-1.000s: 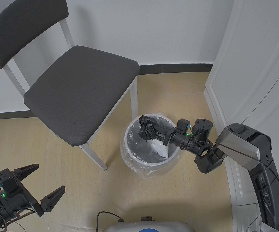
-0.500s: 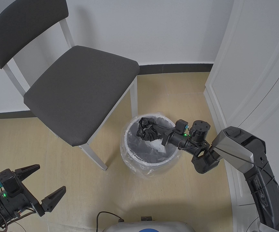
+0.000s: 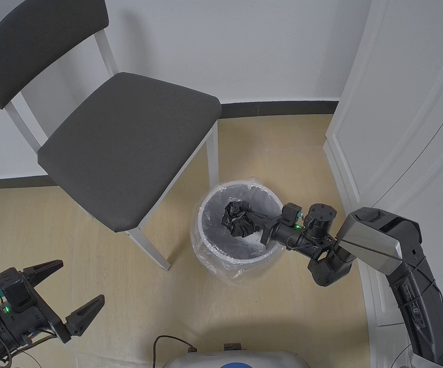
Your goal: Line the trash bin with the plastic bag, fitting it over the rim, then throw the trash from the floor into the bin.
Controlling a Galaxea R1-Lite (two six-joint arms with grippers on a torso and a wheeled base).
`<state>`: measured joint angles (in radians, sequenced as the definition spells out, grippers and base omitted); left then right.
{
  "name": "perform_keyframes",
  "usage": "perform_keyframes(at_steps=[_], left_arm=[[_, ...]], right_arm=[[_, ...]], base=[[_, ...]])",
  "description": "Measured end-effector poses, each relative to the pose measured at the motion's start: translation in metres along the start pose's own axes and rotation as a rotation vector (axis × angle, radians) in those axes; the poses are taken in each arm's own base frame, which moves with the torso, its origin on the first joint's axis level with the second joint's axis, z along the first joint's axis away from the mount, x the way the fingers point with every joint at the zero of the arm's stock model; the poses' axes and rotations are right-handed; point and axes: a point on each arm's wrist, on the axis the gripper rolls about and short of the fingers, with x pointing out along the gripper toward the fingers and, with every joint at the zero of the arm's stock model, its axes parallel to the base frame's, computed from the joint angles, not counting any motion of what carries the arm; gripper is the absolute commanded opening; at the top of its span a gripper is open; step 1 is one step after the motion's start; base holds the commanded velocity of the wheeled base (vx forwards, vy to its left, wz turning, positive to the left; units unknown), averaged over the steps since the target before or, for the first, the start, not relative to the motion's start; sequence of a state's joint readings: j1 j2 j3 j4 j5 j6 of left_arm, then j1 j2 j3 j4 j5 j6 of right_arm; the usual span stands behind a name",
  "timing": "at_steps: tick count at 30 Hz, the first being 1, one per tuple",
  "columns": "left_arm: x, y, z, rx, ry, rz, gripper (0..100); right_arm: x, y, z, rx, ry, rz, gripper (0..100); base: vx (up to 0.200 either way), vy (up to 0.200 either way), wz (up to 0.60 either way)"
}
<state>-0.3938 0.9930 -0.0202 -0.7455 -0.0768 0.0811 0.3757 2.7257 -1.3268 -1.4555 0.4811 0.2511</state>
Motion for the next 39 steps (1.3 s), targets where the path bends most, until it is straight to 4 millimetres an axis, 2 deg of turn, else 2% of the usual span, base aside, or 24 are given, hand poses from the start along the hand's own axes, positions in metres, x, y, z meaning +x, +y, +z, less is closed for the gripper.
perform_keyframes(at_steps=[3, 4, 14, 26, 32, 39], left_arm=[[0.0, 0.0, 0.0, 0.0, 0.0, 0.0, 100], [0.0, 0.0, 0.0, 0.0, 0.0, 0.0, 100], [0.0, 0.0, 0.0, 0.0, 0.001, 0.0, 100], [0.0, 0.0, -0.001, 0.0, 0.007, -0.001, 100], [0.0, 0.0, -0.001, 0.0, 0.007, -0.001, 100], [0.0, 0.0, -0.001, -0.002, 0.004, -0.002, 100]], right_arm=[[-0.001, -0.002, -0.001, 0.001, 0.003, -0.003, 0], [-0.002, -0.003, -0.001, 0.001, 0.004, -0.005, 100], [-0.006, -0.009, 0.006, -0.004, -0.007, -0.017, 100], [-0.005, -0.003, 0.025, -0.019, -0.031, 0.004, 100], [-0.014, 0.008, 0.052, -0.028, -0.046, 0.002, 100], [-0.046, 0.027, 0.083, -0.04, -0.024, -0.029, 100]], base=[[0.0, 0.0, 0.0], [0.0, 0.0, 0.0], [0.0, 0.0, 0.0], [0.0, 0.0, 0.0], [0.0, 0.0, 0.0], [0.0, 0.0, 0.0]])
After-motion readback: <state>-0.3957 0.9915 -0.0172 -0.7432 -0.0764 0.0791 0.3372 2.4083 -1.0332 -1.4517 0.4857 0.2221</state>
